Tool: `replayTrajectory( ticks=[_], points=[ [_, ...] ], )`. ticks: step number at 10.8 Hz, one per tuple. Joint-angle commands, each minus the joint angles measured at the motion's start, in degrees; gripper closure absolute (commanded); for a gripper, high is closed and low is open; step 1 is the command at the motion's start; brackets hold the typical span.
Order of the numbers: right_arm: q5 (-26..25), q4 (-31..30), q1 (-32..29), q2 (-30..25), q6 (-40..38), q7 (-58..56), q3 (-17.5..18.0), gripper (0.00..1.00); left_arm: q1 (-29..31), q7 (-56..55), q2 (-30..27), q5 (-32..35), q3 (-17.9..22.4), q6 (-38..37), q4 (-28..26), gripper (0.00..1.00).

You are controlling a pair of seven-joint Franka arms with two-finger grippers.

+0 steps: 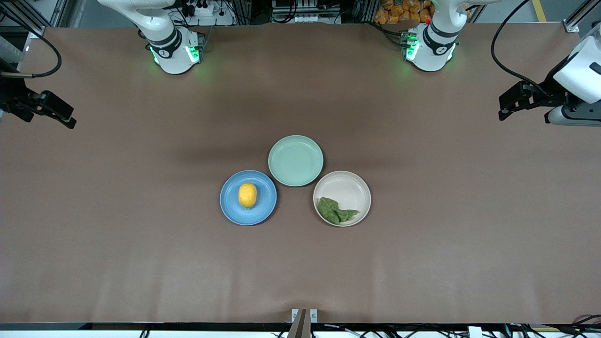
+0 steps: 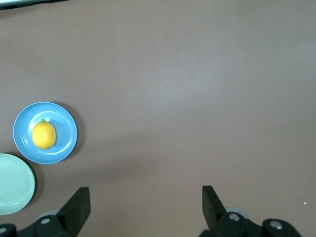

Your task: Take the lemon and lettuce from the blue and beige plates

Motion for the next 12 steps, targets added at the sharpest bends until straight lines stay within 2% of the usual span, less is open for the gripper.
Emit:
replayTrajectory(
  ticks=[1,7,11,12],
  points=[
    [0.84,0.94,0.09,0.30,-0.64,-0.11,-0.19,0.00,0.26,0.92,0.21,-1.11,0.04,-0.07,0.66,0.00],
    [0.84,0.94,0.09,0.30,-0.73,0.07,-0.19,0.00,-0.61,0.31,0.48,-1.11,0.04,0.02,0.75,0.00],
    [0.84,0.50,0.00,0.65,-0.73,0.15,-0.28,0.00,-1.84,0.05,3.54,-0.76,-0.04,3.34,0.66,0.00],
    [0.84,0.50,-0.26,2.39,-0.90,0.15,-0.28,0.00,-2.20,-1.00,4.95,-0.85,-0.04,5.36,0.66,0.00]
  ],
)
